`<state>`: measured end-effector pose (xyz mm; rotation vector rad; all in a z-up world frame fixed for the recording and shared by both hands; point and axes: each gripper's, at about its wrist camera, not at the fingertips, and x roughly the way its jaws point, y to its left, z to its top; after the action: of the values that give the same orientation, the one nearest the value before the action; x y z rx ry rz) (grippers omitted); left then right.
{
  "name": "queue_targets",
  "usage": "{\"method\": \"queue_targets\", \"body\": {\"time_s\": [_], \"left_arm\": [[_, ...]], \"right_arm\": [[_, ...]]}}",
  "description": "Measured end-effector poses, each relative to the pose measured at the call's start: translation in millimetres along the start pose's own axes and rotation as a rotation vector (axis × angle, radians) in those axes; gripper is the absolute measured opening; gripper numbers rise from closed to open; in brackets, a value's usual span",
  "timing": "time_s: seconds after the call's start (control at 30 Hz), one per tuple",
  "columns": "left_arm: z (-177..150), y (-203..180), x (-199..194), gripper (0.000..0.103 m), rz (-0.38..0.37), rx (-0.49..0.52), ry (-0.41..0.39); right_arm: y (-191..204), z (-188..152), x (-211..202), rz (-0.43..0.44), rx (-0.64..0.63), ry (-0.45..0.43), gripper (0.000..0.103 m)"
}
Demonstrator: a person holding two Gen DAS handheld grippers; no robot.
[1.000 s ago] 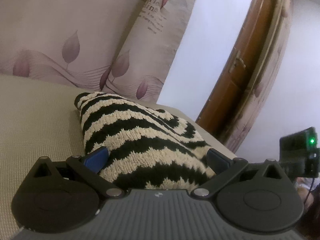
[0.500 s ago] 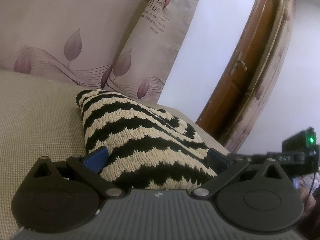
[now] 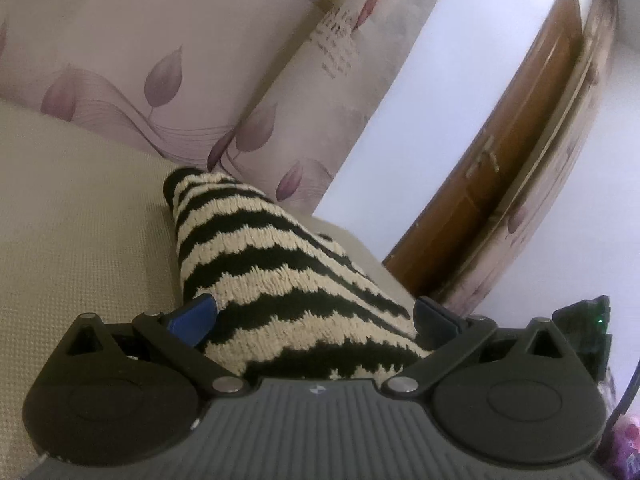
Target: Fold small clothes
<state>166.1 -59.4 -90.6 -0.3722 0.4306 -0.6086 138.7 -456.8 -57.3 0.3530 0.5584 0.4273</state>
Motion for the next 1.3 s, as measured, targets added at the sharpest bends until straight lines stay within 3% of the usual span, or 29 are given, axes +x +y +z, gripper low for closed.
{"method": "queue_targets", "body": {"time_s": [0.1, 0.17, 0.33, 0.4, 0.53, 0.67, 0.73, 0.8, 1.07, 1.3], "left_arm": [[-4.4, -0.2, 5.0, 0.103, 0.052, 0.042, 0.011], [-5.9, 5.2, 3.6, 0.103, 0.046, 0.022, 0.012], [-5.6, 11.5, 7.8, 0.103, 0.049, 0.002, 0.039], [-6.7, 11.3, 8.1, 0.103, 0.05, 0.001, 0.036], [-10.1, 10.1, 7.1, 0.103, 0.058, 0.009, 0.03], [-12.7, 7.8, 10.4, 0.103, 0.086, 0.026, 0.059], [-12.5, 7.3, 13.4, 0.103, 0.098, 0.021, 0.081], [-12.5, 7.9, 15.0, 0.103, 0.107, 0.016, 0.095], [-8.2, -6.2, 16.0, 0.103, 0.206, 0.096, 0.117], [-0.1, -20.8, 13.6, 0.103, 0.263, 0.192, 0.123]], "right_arm": [[-16.6, -17.9, 14.6, -0.052, 0.031, 0.079, 0.006], [-24.2, -28.9, 18.6, -0.029, 0.084, 0.09, 0.006], [-17.8, -18.6, -9.2, -0.023, 0.131, -0.089, 0.007], [-1.5, -6.6, -10.5, 0.01, 0.089, -0.106, 0.009], [29.2, 3.0, 13.9, -0.002, -0.036, -0.052, 0.011], [62.0, 2.1, 23.2, -0.08, -0.254, -0.096, 0.011], [68.3, -2.1, 37.6, -0.163, -0.338, -0.021, 0.01], [52.8, -15.6, 52.1, -0.168, -0.323, 0.055, 0.01], [32.5, -20.6, 49.2, -0.1, -0.189, -0.018, 0.01], [28.8, -19.1, 46.1, -0.075, -0.117, -0.024, 0.012]]}}
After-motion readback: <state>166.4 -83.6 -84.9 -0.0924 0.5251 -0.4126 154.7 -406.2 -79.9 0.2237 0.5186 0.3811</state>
